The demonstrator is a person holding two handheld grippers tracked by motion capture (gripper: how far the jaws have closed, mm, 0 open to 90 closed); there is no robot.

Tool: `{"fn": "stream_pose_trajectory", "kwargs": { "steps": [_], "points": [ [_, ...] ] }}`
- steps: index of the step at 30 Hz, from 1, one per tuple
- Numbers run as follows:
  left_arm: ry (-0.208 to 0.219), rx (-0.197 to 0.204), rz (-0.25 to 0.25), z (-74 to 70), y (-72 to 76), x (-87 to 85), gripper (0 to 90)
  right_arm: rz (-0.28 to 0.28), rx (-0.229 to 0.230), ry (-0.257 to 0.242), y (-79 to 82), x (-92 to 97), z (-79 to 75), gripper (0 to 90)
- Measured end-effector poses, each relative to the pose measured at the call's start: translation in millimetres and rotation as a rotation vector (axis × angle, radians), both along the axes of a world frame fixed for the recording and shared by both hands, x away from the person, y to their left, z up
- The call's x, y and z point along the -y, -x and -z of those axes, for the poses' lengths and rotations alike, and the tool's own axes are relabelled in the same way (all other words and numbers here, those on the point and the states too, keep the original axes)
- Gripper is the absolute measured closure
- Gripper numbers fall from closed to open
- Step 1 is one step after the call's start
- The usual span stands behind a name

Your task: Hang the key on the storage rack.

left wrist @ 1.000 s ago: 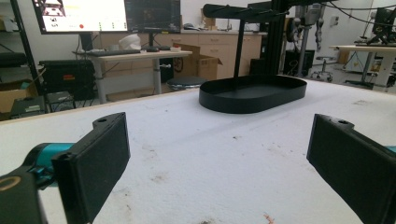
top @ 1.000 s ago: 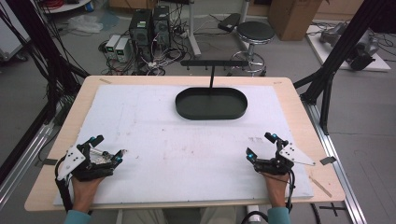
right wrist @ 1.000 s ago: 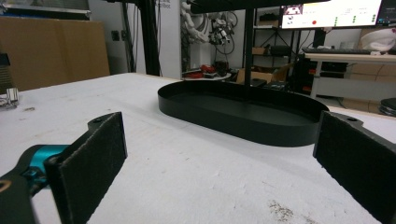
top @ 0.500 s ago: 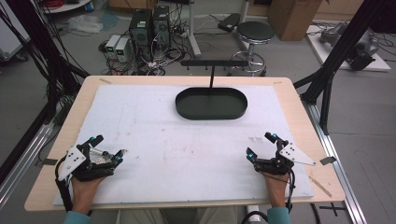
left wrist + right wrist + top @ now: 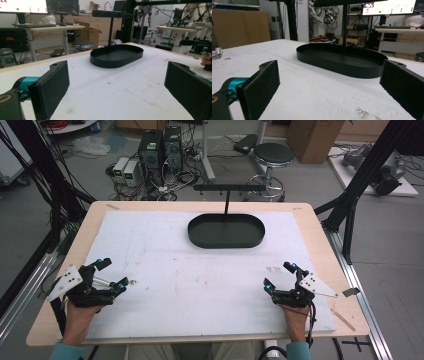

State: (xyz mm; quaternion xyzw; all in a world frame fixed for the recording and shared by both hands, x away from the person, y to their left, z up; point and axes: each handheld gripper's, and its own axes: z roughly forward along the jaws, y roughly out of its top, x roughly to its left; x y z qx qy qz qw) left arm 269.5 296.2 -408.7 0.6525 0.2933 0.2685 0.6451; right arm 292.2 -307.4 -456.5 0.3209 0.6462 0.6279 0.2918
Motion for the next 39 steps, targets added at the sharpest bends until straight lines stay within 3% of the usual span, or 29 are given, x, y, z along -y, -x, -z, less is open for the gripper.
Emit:
{"fn": "stream_pose_trajectory", "kwargs": {
  "steps": [3,4,5,6,10,13,15,18,20,22,24,28,29,30,31,32,35,36,39],
  "points": [
    [-0.024,0.002,0.007,-7.2,-2.0,-4.9,6.4,-0.001,-0.002,-0.001,0.2,-0.1,0.0,2.1],
    [-0.069,-0.015,0.012,-13.7,-4.6,-9.7,6.4,-0.001,-0.002,-0.001,0.3,-0.2,0.0,2.1],
    [-0.069,-0.015,0.012,-13.7,-4.6,-9.7,6.3,-0.001,0.0,0.0,0.2,-0.3,0.0,2.0],
    [-0.106,-0.019,0.015,-18.6,-7.4,-14.7,6.3,-0.001,0.0,0.0,0.2,-0.3,0.0,2.1],
    [-0.147,-0.045,0.026,-24.9,-13.2,-23.1,6.3,0.0,0.0,-0.003,0.4,-0.7,0.0,2.1],
    [-0.229,-0.078,0.024,-33.6,-20.5,-32.9,6.4,0.0,0.0,-0.002,0.3,-0.6,0.0,2.0],
    [-0.249,-0.083,0.031,-35.6,-22.3,-34.8,6.4,-0.001,0.0,0.0,0.2,-0.3,0.0,2.1],
    [-0.326,-0.104,0.059,-43.4,-29.6,-40.9,6.4,-0.001,0.0,-0.001,0.2,-0.3,0.0,2.1],
    [-0.342,-0.106,0.066,-44.9,-31.2,-41.5,6.4,-0.001,-0.002,-0.003,0.3,-0.3,0.0,2.0],
    [-0.404,-0.123,0.096,-48.9,-36.4,-44.0,6.4,-0.001,-0.005,-0.003,0.4,-0.3,0.0,2.1],
    [-0.424,-0.126,0.107,-49.7,-37.9,-44.1,6.4,-0.001,-0.001,-0.002,0.1,-0.1,0.0,2.1],
    [-0.505,-0.153,0.159,-51.5,-46.2,-47.8,8.1,-0.001,0.0,-0.001,0.1,-0.1,0.0,2.0],
    [-0.505,-0.153,0.159,-51.5,-46.2,-47.8,8.3,-0.002,-0.005,-0.003,0.5,-0.3,0.0,2.1],
    [-0.539,-0.17,0.172,-50.8,-49.1,-49.6,8.3,-0.001,0.0,-0.001,0.1,-0.1,0.0,2.0],
    [-0.539,-0.17,0.172,-50.8,-49.1,-49.6,8.3,-0.003,-0.002,-0.001,0.2,0.0,0.0,2.1],
    [-0.577,-0.187,0.182,-49.5,-52.1,-50.8,8.3,-0.001,0.0,-0.001,0.1,-0.1,0.0,2.1],
    [-0.609,-0.207,0.189,-48.6,-55.6,-52.1,8.3,-0.002,-0.002,-0.002,0.3,-0.3,0.0,2.1],
    [-0.646,-0.221,0.201,-48.0,-59.3,-53.8,8.6,-0.002,-0.001,-0.001,0.2,-0.3,0.0,2.1],
    [-0.675,-0.239,0.213,-47.5,-63.0,-56.0,9.1,-0.002,0.0,0.0,0.2,-0.3,0.0,2.0]
  ]
}}
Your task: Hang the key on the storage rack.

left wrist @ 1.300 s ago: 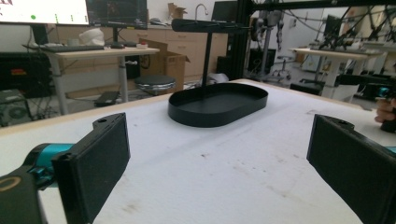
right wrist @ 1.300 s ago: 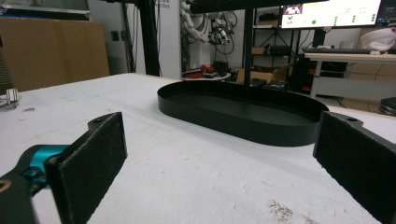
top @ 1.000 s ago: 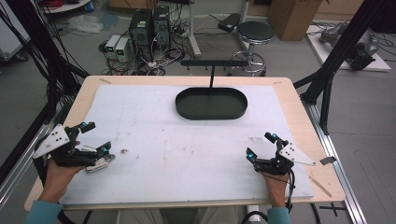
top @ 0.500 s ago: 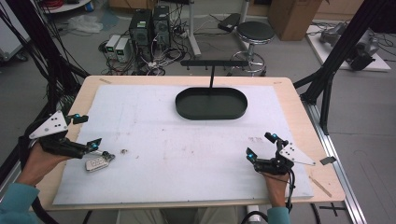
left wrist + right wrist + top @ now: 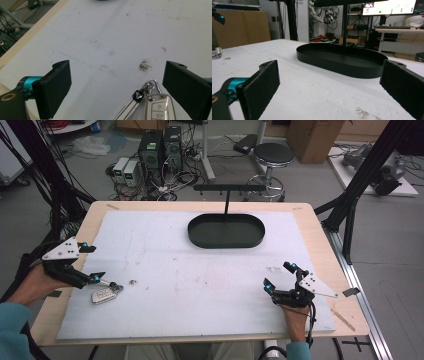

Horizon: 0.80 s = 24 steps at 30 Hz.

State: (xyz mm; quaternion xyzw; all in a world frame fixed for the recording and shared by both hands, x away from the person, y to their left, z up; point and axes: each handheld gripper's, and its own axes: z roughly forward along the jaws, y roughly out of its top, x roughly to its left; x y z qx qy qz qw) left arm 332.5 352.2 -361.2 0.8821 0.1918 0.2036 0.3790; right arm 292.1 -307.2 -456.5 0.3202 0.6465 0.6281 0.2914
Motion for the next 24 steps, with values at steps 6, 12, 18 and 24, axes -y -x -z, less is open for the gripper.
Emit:
{"fn": "stream_pose_trajectory", "kwargs": {
  "steps": [6,12,18,24],
  "points": [
    [-0.085,-0.06,0.033,3.6,-8.1,-4.0,12.0,0.001,0.0,-0.001,0.0,-0.1,0.0,2.1],
    [-0.2,-0.087,0.054,8.0,-14.9,-8.6,13.4,0.0,0.0,-0.005,0.2,-0.5,-0.1,2.1],
    [-0.23,-0.104,0.084,17.5,-18.3,-8.0,13.6,0.002,0.0,-0.003,0.2,-0.4,0.0,2.1],
    [-0.255,-0.131,0.105,28.4,-22.2,-10.9,13.6,0.002,0.001,-0.001,0.2,-0.3,0.0,2.1]
  ]
}}
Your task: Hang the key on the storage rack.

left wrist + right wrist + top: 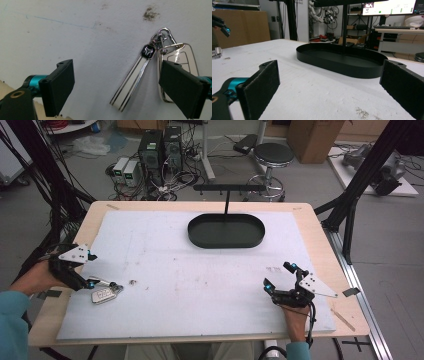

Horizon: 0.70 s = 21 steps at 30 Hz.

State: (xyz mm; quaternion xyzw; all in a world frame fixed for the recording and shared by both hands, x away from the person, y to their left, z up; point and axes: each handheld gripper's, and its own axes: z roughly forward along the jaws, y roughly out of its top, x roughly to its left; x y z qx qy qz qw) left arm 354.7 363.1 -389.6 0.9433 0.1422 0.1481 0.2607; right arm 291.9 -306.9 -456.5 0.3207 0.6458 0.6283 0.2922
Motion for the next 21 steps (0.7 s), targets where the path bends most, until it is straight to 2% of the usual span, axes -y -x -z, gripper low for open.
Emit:
{"fn": "stream_pose_trajectory", "kwargs": {
  "steps": [4,11,16,19,21],
  "points": [
    [-0.006,-0.009,0.002,3.3,-1.4,-3.1,14.7,0.0,-0.003,-0.003,0.3,-0.3,-0.1,2.1],
    [-0.028,-0.006,0.027,10.2,-2.6,-7.3,22.5,0.0,-0.006,-0.004,0.6,-0.5,-0.1,2.1],
    [-0.044,-0.038,0.042,15.9,-5.7,-11.9,27.7,0.001,-0.001,0.005,0.3,0.0,0.0,2.1],
    [-0.052,-0.043,0.043,17.1,-6.3,-12.9,33.3,0.001,-0.002,0.004,0.4,-0.1,0.0,2.1],
    [-0.043,-0.052,0.047,18.1,-6.6,-13.8,35.8,0.001,-0.002,0.007,0.5,-0.1,0.0,2.1]
  ]
}}
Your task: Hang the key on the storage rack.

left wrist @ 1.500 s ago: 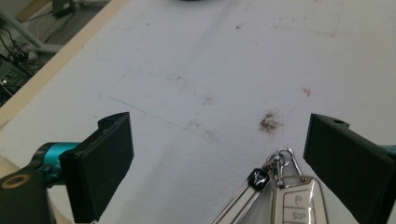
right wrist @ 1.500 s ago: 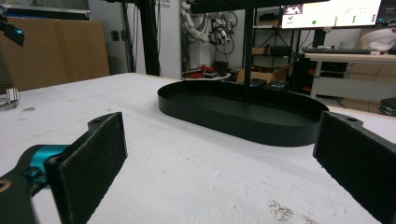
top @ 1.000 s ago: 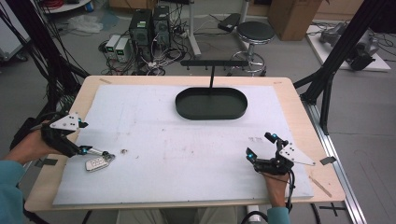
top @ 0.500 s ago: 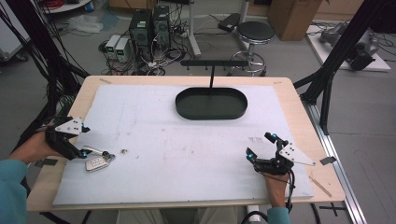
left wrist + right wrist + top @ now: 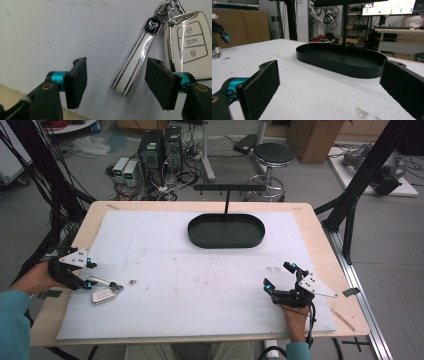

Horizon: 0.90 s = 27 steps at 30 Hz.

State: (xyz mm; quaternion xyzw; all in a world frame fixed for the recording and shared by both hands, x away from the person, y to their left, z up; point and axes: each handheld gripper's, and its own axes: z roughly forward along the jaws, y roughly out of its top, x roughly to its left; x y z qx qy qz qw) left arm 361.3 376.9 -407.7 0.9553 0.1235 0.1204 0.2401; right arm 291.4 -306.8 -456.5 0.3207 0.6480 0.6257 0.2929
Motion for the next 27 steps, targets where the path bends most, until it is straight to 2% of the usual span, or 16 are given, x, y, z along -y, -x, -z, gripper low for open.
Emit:
{"fn": "stream_pose_trajectory", "kwargs": {
  "steps": [8,15,20,24,27],
  "points": [
    [-0.021,-0.035,0.018,2.3,-2.6,-2.7,44.1,0.0,0.0,0.0,0.0,0.0,0.0,2.1],
    [-0.026,-0.048,0.034,4.6,-3.5,-1.5,49.7,0.001,0.0,-0.002,0.0,0.0,0.0,2.1],
    [-0.033,-0.064,0.064,5.4,-4.3,0.6,59.2,0.002,-0.004,-0.006,0.1,-0.2,-0.1,2.1],
    [-0.034,-0.069,0.066,5.7,-4.5,0.7,61.4,0.002,-0.003,-0.009,0.0,-0.2,0.0,2.1],
    [-0.035,-0.078,0.092,6.1,-2.1,0.8,67.5,0.002,0.001,-0.008,-0.5,0.0,0.0,2.1]
  ]
}}
